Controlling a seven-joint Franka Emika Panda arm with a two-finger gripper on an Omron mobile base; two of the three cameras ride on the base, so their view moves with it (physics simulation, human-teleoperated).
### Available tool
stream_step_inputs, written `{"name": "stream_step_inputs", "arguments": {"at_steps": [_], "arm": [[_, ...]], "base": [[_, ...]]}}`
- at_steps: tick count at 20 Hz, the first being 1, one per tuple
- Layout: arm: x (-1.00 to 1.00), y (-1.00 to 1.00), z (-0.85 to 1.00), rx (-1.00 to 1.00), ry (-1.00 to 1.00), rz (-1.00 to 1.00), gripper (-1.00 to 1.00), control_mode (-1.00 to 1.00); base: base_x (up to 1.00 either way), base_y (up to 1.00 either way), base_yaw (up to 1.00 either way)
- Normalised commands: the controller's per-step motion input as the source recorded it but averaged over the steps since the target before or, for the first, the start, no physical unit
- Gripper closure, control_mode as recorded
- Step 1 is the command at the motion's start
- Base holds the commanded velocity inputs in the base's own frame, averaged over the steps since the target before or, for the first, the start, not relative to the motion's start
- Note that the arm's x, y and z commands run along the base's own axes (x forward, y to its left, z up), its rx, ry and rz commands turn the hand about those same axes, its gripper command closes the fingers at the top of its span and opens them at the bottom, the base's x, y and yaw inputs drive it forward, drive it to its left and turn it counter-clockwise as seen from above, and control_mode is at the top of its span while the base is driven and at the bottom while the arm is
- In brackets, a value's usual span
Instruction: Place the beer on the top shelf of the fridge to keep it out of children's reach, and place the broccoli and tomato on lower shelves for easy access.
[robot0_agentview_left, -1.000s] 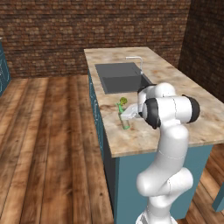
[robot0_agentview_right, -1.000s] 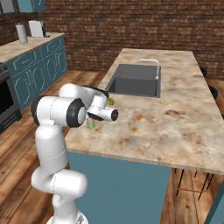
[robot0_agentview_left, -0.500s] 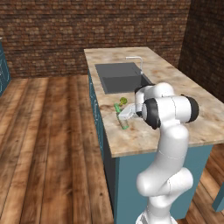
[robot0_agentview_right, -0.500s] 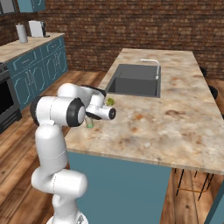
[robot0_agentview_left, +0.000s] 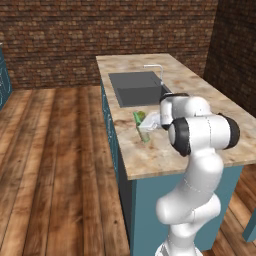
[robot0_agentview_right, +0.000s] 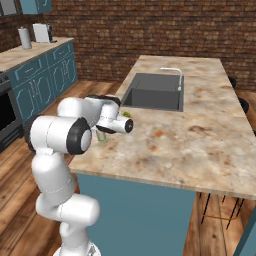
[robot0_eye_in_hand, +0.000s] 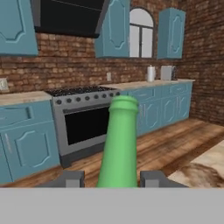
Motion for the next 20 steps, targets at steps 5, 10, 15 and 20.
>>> {"name": "stream_step_inputs", "arguments": {"at_steps": [5, 10, 15, 20], "arm": [[-0.73, -0.03, 1.0, -0.03, 0.06, -0.1, 1.0, -1.0], [-0.88, -0.03, 1.0, -0.01, 0.25, -0.25, 1.0, -1.0], [-0.86, 0.0, 0.94, 0.0, 0.26, -0.33, 1.0, -1.0], [-0.76, 0.0, 0.79, 0.0, 0.06, -0.37, 1.0, -1.0]], "base": [[0.0, 0.0, 0.0], [0.0, 0.0, 0.0], [0.0, 0.0, 0.0], [0.0, 0.0, 0.0]]}}
